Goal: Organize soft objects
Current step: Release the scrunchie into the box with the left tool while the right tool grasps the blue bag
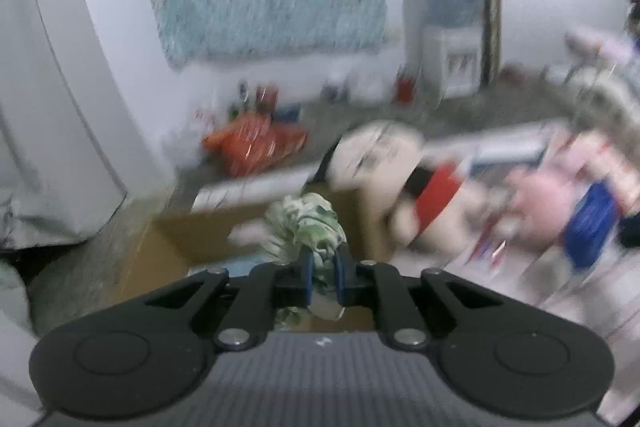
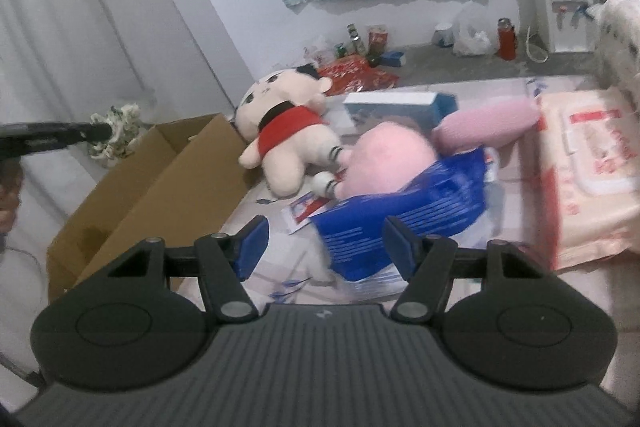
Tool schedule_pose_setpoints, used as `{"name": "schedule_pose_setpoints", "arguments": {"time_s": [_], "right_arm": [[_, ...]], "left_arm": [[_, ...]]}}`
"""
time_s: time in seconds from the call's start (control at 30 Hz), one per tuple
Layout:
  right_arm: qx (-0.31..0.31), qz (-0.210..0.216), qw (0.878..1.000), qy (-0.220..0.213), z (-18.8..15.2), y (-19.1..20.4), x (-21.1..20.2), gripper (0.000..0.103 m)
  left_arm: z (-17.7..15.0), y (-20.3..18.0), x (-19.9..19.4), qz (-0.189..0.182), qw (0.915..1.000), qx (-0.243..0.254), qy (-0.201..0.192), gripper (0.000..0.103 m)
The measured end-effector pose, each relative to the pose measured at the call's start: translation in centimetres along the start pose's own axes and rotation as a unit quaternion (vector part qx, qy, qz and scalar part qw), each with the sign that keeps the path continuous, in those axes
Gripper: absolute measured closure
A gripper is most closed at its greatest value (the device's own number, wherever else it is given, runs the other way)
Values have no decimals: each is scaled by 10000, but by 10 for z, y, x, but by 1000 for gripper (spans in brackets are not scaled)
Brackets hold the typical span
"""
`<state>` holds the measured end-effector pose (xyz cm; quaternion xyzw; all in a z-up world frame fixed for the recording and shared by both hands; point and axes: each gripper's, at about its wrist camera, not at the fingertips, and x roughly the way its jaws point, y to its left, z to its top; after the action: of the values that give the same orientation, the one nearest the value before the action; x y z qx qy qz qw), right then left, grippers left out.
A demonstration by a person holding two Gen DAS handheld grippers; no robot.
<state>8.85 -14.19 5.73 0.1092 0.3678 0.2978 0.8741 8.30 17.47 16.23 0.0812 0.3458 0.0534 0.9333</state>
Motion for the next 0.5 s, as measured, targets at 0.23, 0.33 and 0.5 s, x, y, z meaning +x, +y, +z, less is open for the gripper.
{"name": "schedule_pose_setpoints", "arguments": {"time_s": [0.23,0.33,0.5], "right_arm": [[-154,-53,9998,122,2,20,22,40],[-193,-99,9997,119,5,22,24,40],[11,-151,9999,-63,9,5,16,40]], "left_arm": [[-47,21,114,-50,9939,-62,1102,81],[-52,33,141,-204,9906,-471,1271,46],[-55,64,117,-316,9900,-939,1005,45]]}}
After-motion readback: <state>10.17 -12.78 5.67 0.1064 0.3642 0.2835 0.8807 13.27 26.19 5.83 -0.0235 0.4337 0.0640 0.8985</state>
